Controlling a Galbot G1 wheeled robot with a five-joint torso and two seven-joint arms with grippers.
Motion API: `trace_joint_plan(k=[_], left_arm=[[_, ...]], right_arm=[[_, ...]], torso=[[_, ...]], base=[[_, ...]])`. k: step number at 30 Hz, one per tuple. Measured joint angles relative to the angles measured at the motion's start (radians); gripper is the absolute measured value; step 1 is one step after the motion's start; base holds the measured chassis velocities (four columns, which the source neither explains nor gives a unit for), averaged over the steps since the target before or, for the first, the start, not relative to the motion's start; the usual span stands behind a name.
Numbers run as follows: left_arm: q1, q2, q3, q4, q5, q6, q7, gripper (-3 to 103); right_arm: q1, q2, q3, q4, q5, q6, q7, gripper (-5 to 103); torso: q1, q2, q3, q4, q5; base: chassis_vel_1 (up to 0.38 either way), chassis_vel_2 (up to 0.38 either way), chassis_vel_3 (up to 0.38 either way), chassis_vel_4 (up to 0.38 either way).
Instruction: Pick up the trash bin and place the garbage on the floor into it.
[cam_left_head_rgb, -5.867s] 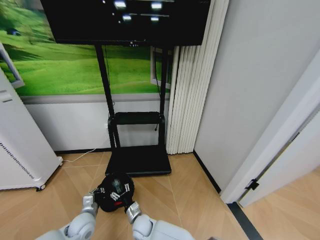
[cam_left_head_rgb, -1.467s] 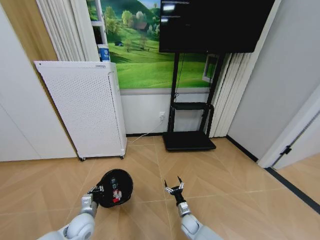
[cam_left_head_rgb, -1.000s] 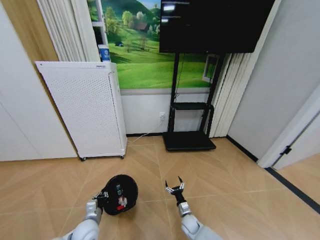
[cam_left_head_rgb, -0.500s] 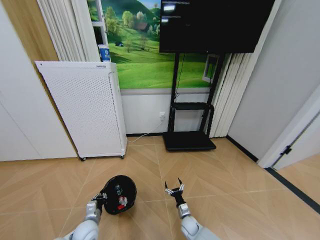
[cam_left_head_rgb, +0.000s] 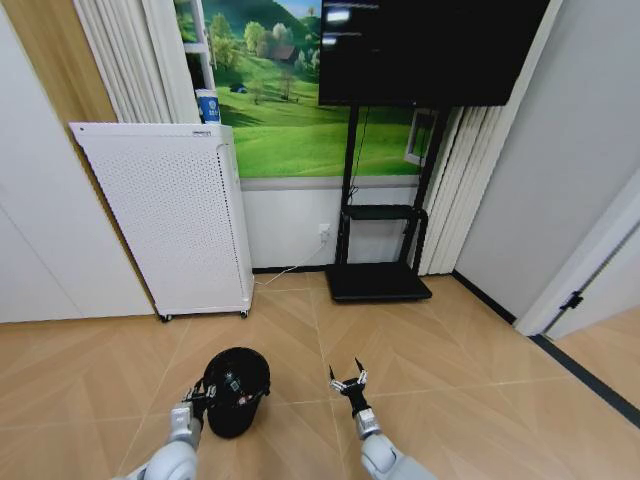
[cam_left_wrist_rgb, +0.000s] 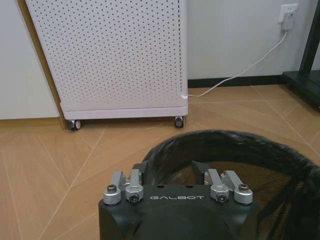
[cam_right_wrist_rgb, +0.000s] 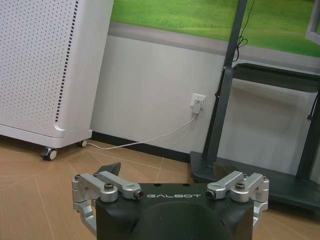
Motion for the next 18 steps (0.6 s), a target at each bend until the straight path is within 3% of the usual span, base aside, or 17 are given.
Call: trace_joint_plan(k=[4, 10, 18], left_arm=[[0.002, 0.011, -0.006, -0.021, -0.002, 0.000, 0.000, 59], [0.005, 0.069, -0.025, -0.112, -0.029, 0.018, -0.013, 86], [-0.017, 0.139, -0.050, -0.154, -0.011, 0.038, -0.004, 100]], right_arm=[[-0.001, -0.003, 0.002, 0.008, 0.000, 0.000, 0.001, 100], [-0.034, -0.030, 0.038, 0.050, 0.000, -0.013, 0.017, 100], [-0.066, -0.107, 0.106, 0.138, 0.032, -0.061, 0.051, 100]], torso=[[0.000, 0.000, 0.000, 0.0000, 0.0003], [0.000, 0.000, 0.000, 0.0000, 0.0001], [0.000, 0.000, 0.000, 0.0002, 0.0004]], base=[[0.000, 0.000, 0.000, 0.000], [0.000, 0.000, 0.000, 0.000], [0.000, 0.000, 0.000, 0.000]])
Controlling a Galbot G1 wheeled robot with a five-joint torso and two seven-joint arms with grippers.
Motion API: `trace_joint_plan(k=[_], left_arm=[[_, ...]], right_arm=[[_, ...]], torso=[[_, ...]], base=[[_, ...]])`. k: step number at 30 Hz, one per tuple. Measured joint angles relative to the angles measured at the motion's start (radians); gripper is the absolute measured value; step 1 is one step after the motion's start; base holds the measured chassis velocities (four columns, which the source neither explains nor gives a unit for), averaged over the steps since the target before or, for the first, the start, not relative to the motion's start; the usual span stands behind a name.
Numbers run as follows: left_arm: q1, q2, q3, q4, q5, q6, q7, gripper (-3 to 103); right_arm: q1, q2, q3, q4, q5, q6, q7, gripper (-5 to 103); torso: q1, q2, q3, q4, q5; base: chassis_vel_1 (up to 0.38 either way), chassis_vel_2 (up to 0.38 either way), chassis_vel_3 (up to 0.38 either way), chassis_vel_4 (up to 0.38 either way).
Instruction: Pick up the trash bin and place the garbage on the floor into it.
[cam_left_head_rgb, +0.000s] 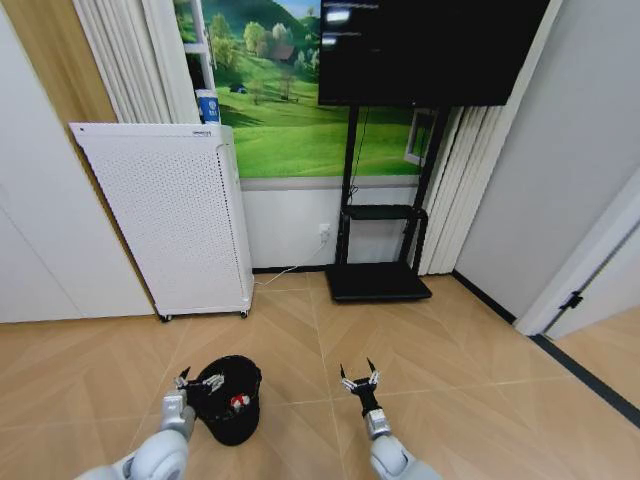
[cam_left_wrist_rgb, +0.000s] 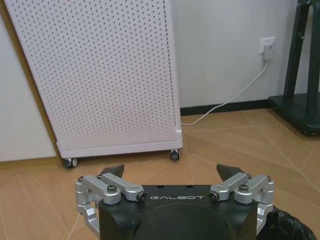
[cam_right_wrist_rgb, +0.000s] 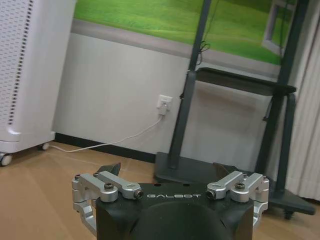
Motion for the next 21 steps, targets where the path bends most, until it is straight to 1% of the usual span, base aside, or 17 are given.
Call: trace_joint_plan(k=[1, 2, 3, 5, 6, 8, 11, 12, 14, 15, 18, 20, 21], left_arm=[[0.000, 0.000, 0.000, 0.000, 0.000, 0.000, 0.000, 100], [0.005, 0.009, -0.003, -0.014, 0.023, 0.002, 0.008, 100], [0.009, 0.015, -0.004, -0.020, 0.045, -0.001, 0.018, 100], [0.011, 0.018, -0.006, -0.025, 0.062, -0.006, 0.027, 100], [0.017, 0.026, -0.011, -0.044, 0.069, -0.006, 0.039, 100], [0.017, 0.028, -0.012, -0.048, 0.068, -0.006, 0.039, 100], [0.017, 0.053, -0.026, -0.089, 0.044, 0.016, 0.037, 100], [0.017, 0.053, -0.026, -0.089, 0.044, 0.016, 0.037, 100], [0.015, 0.065, -0.037, -0.120, 0.018, 0.026, 0.018, 100], [0.015, 0.065, -0.037, -0.120, 0.018, 0.026, 0.018, 100], [0.014, 0.095, -0.052, -0.161, -0.006, 0.032, 0.001, 100], [0.014, 0.101, -0.056, -0.168, -0.013, 0.033, -0.002, 100], [0.011, 0.109, -0.065, -0.180, -0.030, 0.035, -0.010, 100]], right_arm=[[0.000, 0.000, 0.000, 0.000, 0.000, 0.000, 0.000, 100], [-0.016, -0.029, 0.026, 0.022, 0.004, -0.002, 0.003, 100], [-0.029, -0.046, 0.044, 0.039, 0.008, -0.005, 0.005, 100], [-0.041, -0.058, 0.058, 0.053, 0.010, -0.007, 0.006, 100], [-0.074, -0.082, 0.098, 0.090, 0.013, -0.009, 0.008, 100], [-0.082, -0.086, 0.107, 0.098, 0.013, -0.009, 0.008, 100], [-0.183, -0.128, 0.206, 0.186, 0.017, -0.015, 0.009, 100], [-0.183, -0.128, 0.206, 0.186, 0.017, -0.015, 0.009, 100], [-0.241, -0.151, 0.260, 0.231, 0.024, -0.019, 0.009, 100], [-0.241, -0.151, 0.260, 0.231, 0.024, -0.019, 0.009, 100], [-0.310, -0.188, 0.330, 0.279, 0.035, -0.020, 0.009, 100], [-0.321, -0.197, 0.342, 0.290, 0.040, -0.021, 0.009, 100], [-0.338, -0.212, 0.364, 0.309, 0.050, -0.023, 0.009, 100]], torso=[[0.000, 0.000, 0.000, 0.0000, 0.0000], [0.000, 0.000, 0.000, -0.0002, -0.0006], [0.000, 0.000, 0.000, -0.0002, -0.0004], [0.000, 0.000, 0.000, -0.0005, -0.0002], [0.000, 0.000, 0.000, -0.0003, -0.0003], [0.000, 0.000, 0.000, -0.0002, -0.0004], [0.003, 0.012, 0.009, -0.0001, 0.0000], [0.003, 0.012, 0.009, -0.0001, 0.0000], [0.006, 0.022, 0.016, -0.0004, -0.0003], [0.006, 0.022, 0.016, -0.0004, -0.0003], [0.011, 0.039, 0.029, -0.0004, -0.0001], [0.012, 0.044, 0.032, -0.0003, 0.0000], [0.014, 0.050, 0.036, -0.0004, -0.0001]], base=[[0.000, 0.000, 0.000, 0.000], [0.000, 0.000, 0.000, 0.000], [0.000, 0.000, 0.000, 0.000], [0.000, 0.000, 0.000, 0.000], [0.000, 0.000, 0.000, 0.000], [0.000, 0.000, 0.000, 0.000], [0.000, 0.000, 0.000, 0.000], [0.000, 0.000, 0.000, 0.000], [0.000, 0.000, 0.000, 0.000], [0.000, 0.000, 0.000, 0.000], [0.000, 0.000, 0.000, 0.000], [0.000, 0.000, 0.000, 0.000], [0.000, 0.000, 0.000, 0.000]])
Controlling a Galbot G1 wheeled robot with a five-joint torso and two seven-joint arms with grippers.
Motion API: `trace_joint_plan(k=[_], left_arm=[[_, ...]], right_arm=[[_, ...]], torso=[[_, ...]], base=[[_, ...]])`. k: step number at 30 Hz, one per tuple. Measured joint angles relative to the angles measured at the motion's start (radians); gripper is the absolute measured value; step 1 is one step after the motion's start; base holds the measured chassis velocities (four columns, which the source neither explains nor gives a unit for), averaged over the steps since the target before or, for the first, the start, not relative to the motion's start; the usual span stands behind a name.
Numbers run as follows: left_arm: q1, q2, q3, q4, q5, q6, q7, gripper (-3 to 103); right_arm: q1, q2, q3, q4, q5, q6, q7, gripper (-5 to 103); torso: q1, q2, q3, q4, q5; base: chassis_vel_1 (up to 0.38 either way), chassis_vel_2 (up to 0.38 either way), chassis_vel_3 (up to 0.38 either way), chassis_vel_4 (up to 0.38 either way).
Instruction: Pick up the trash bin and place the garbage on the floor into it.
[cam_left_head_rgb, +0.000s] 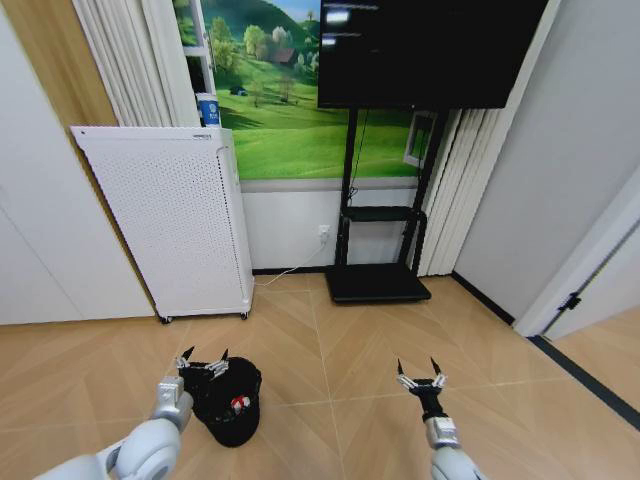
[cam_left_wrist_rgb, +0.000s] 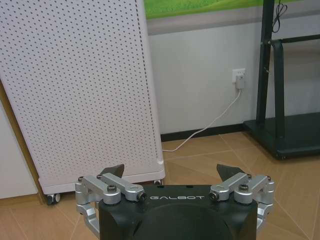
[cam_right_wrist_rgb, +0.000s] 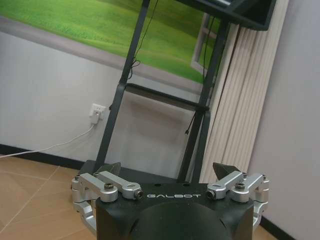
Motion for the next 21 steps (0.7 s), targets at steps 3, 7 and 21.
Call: trace_joint_plan(k=[3, 7, 21], left_arm=[[-0.005, 0.009, -0.019, -0.015, -0.028, 0.005, -0.014, 100], [-0.005, 0.015, -0.039, -0.024, -0.050, 0.010, -0.021, 100], [0.016, 0.029, -0.097, -0.068, -0.093, 0.020, -0.048, 100]], right_arm=[[-0.023, -0.028, 0.031, 0.033, 0.023, -0.001, 0.000, 100], [-0.040, -0.057, 0.056, 0.067, 0.053, -0.008, -0.001, 100], [-0.089, -0.113, 0.124, 0.176, 0.092, -0.023, -0.002, 100]], torso=[[0.004, 0.012, 0.008, 0.0002, -0.0001], [0.009, 0.030, 0.021, 0.0002, -0.0001], [0.029, 0.091, 0.061, 0.0004, -0.0001]], base=[[0.000, 0.000, 0.000, 0.000], [0.000, 0.000, 0.000, 0.000], [0.000, 0.000, 0.000, 0.000]])
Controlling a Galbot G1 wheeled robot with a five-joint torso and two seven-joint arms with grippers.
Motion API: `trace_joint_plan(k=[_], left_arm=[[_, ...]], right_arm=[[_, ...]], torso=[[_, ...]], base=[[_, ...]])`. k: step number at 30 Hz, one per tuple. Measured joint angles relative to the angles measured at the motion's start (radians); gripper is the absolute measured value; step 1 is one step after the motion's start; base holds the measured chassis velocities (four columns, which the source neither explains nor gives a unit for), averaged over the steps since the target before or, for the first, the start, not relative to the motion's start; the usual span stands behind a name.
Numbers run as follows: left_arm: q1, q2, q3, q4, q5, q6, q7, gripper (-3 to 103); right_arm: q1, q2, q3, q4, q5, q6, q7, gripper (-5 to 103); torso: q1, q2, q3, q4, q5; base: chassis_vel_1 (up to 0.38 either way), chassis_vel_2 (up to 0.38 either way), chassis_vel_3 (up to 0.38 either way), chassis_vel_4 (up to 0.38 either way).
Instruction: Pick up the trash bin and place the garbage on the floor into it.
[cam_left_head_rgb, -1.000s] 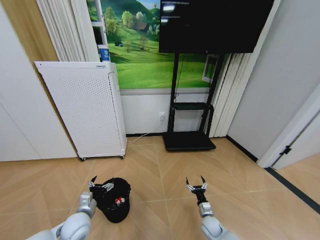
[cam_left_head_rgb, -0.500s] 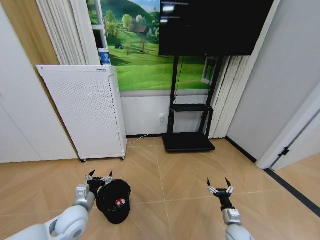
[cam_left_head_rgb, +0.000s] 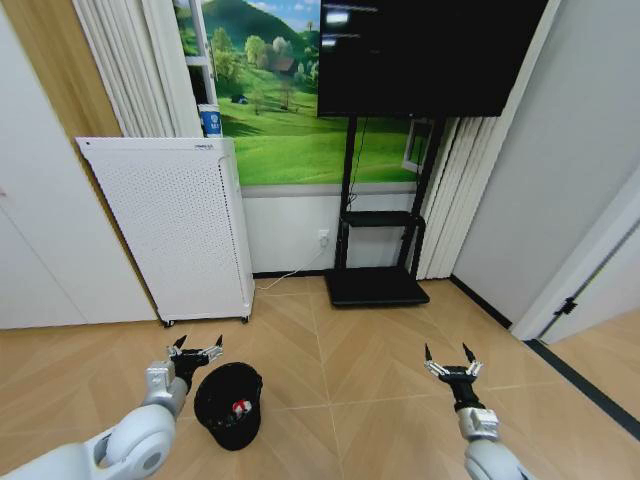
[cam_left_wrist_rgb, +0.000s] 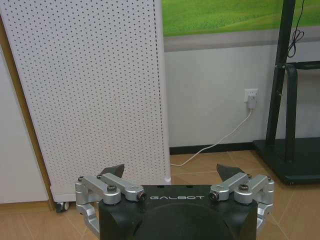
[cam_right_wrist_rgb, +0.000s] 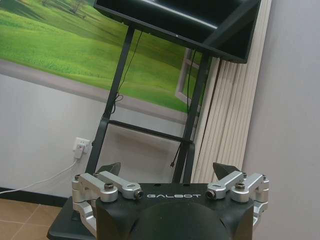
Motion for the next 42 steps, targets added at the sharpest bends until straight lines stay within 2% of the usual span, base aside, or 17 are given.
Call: trace_joint_plan(k=[10, 42], left_arm=[[-0.001, -0.027, 0.006, 0.003, 0.000, 0.006, -0.004, 100], [0.014, -0.046, 0.032, -0.002, 0.026, 0.005, -0.016, 100]], right_arm=[[-0.043, -0.011, 0.042, 0.026, -0.005, 0.008, -0.007, 100], [-0.138, 0.029, 0.081, 0.072, -0.083, 0.039, -0.015, 100]], torso=[[0.015, 0.045, 0.030, -0.0003, 0.0000], [0.062, 0.174, 0.112, -0.0001, -0.0001]], base=[[0.000, 0.000, 0.000, 0.000], [0.000, 0.000, 0.000, 0.000]])
